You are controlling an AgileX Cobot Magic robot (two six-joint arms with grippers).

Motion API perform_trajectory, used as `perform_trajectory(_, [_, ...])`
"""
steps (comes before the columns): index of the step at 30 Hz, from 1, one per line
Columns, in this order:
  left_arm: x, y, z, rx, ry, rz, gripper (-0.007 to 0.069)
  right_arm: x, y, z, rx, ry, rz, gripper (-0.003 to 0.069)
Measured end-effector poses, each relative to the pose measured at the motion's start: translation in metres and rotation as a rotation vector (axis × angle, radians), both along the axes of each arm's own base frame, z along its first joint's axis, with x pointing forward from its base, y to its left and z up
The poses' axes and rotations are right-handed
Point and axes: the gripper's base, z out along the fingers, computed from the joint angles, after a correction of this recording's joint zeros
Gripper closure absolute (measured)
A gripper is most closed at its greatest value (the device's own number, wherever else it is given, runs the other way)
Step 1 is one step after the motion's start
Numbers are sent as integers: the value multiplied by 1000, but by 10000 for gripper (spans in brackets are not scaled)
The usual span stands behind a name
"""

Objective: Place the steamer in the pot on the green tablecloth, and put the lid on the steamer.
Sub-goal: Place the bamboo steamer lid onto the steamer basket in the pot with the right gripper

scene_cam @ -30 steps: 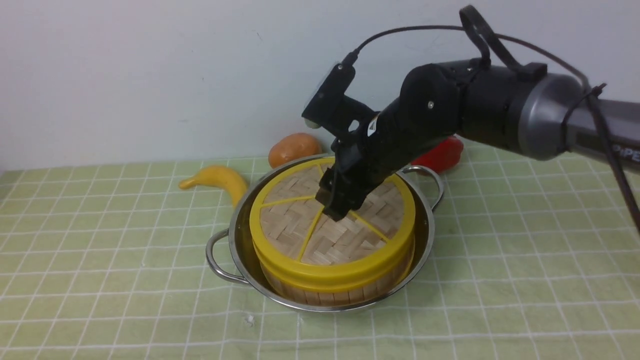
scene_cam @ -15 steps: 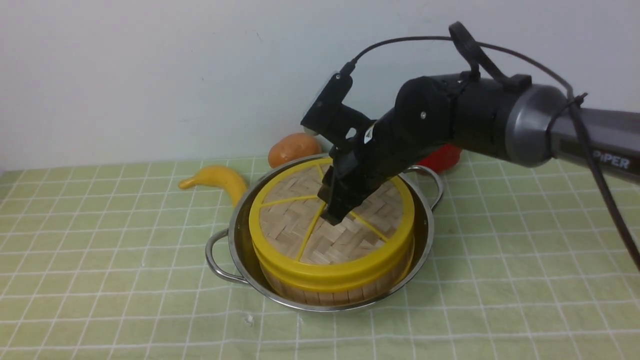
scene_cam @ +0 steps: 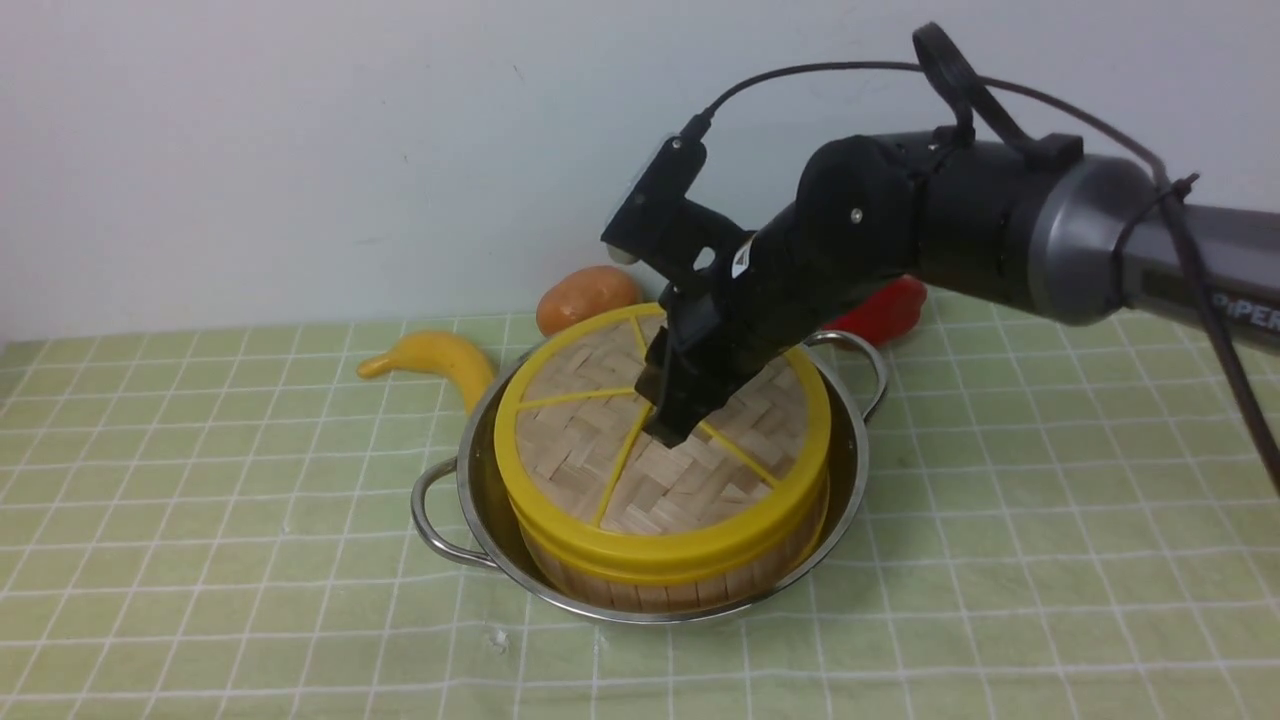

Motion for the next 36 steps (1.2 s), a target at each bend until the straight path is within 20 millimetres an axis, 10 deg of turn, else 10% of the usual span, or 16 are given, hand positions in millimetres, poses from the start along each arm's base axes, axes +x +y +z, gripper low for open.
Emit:
perform_trajectory(24, [0,0,0,0,0,0,382,4,1,-10,-13,1,-4,512])
perform_trajectory(31, [0,0,0,0,0,0,382,0,-2,11,11,-41,-11,188])
perform_trajectory(36, [0,0,0,0,0,0,382,-11,-10,53,67,-113,-28,116])
